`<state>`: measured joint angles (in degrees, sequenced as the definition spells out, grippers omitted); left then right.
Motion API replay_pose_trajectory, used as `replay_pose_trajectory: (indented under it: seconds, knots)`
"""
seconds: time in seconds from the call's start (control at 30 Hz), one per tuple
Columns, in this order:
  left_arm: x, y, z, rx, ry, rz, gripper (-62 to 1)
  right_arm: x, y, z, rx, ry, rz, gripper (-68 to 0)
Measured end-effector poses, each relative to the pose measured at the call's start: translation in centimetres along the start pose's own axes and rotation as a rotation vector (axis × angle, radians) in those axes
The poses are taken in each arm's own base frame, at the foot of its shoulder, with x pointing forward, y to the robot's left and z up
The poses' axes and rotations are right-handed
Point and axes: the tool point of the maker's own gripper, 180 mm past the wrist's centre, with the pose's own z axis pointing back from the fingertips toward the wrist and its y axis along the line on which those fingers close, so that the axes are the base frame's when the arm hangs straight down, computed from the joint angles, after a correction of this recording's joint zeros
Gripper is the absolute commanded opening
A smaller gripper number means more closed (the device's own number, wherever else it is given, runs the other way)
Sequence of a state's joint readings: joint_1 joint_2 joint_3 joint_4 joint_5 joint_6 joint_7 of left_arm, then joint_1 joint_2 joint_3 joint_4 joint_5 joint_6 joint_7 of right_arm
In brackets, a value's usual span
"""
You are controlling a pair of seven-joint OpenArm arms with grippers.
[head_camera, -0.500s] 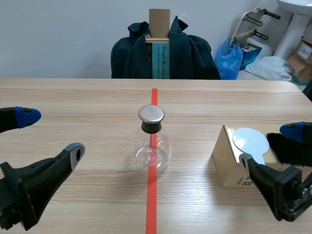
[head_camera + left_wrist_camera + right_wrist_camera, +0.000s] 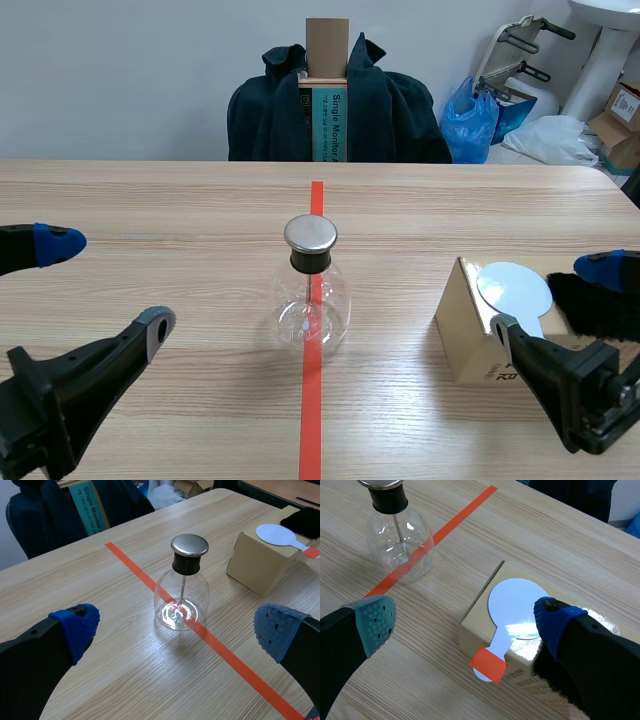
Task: Do the electroscope experiment.
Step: 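Pick up the white charging plate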
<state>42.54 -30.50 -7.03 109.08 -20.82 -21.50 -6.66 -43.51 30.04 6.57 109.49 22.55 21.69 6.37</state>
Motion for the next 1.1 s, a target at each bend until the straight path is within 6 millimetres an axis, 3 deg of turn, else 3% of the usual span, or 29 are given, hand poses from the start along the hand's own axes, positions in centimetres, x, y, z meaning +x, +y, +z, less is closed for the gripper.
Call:
replay_pose_trajectory:
  seconds: [0.9, 1.03, 1.1]
  knots:
    - [0.0, 0.0, 0.0, 0.000, 0.000, 0.000, 1.4, 0.9, -0.2, 0.1, -0.002, -0.036, 0.053, -11.5]
    - [0.0, 0.0, 0.0, 0.000, -0.002, 0.000, 1.4, 1.3, -1.0, 0.3, -0.020, -0.012, 0.190, -11.6]
    - [0.1, 0.0, 0.0, 0.000, -0.004, 0.000, 1.4, 1.4, -1.2, 0.3, -0.022, 0.001, 0.271, -14.9]
